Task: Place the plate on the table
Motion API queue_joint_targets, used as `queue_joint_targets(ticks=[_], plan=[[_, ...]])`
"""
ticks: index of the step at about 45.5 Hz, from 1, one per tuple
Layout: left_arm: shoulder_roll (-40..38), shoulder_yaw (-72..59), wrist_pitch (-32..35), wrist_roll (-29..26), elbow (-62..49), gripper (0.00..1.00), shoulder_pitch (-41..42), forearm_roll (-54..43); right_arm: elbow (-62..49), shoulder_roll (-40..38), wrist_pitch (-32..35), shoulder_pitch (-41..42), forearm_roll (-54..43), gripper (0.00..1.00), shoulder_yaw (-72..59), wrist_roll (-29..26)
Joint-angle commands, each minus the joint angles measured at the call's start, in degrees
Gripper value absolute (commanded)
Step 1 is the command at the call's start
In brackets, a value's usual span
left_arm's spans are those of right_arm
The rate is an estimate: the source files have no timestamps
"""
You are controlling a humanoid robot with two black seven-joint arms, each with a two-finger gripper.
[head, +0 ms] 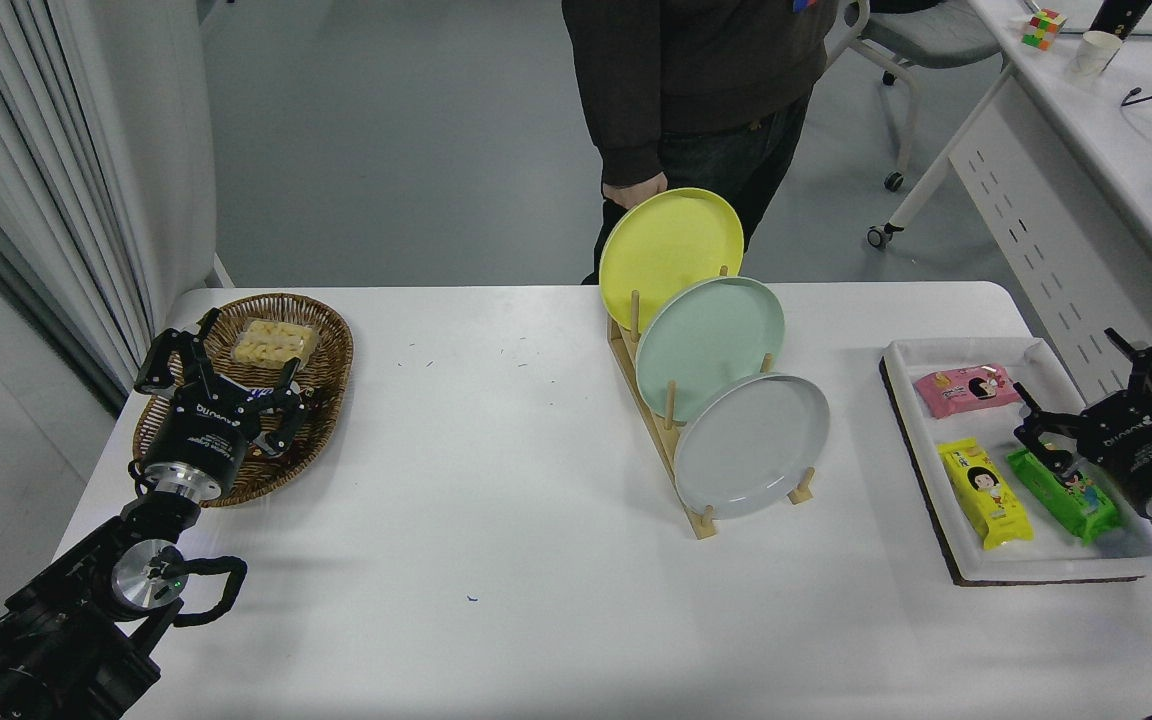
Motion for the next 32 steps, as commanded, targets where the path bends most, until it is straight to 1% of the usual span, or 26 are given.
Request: queue_joint_targets(ticks=[1,7,13,19,29,32], plan=[[0.0,0.0,0.0,0.0,0.0,0.98,0.0,0.0,0.0,-1.0,5.3,-1.4,-0.5,1.0,-0.2,-0.6],[0.0,0.0,0.1,0.0,0.0,0.98,0.0,0.0,0.2,-1.2,5.9,-1.5,-0.6,1.0,-2.0,-0.3],[0.0,0.0,0.0,0.0,0.0,0.98,0.0,0.0,1.5,-4.1,5.9,-1.4,-0.6,1.0,-6.8,0.2],[0.0,0.0,0.1,0.0,0.0,0.98,0.0,0.0,3.4,-6.3,5.9,-1.6,0.2,1.0,-10.6,2.8],[0.0,0.0,0.1,0.0,0.0,0.98,0.0,0.0,7.2,-11.0,5.6,-1.8,0.6,1.0,-15.1,3.4],[0.0,0.0,0.1,0.0,0.0,0.98,0.0,0.0,8.6,-12.4,5.2,-2.0,2.4,1.0,-16.7,3.4]])
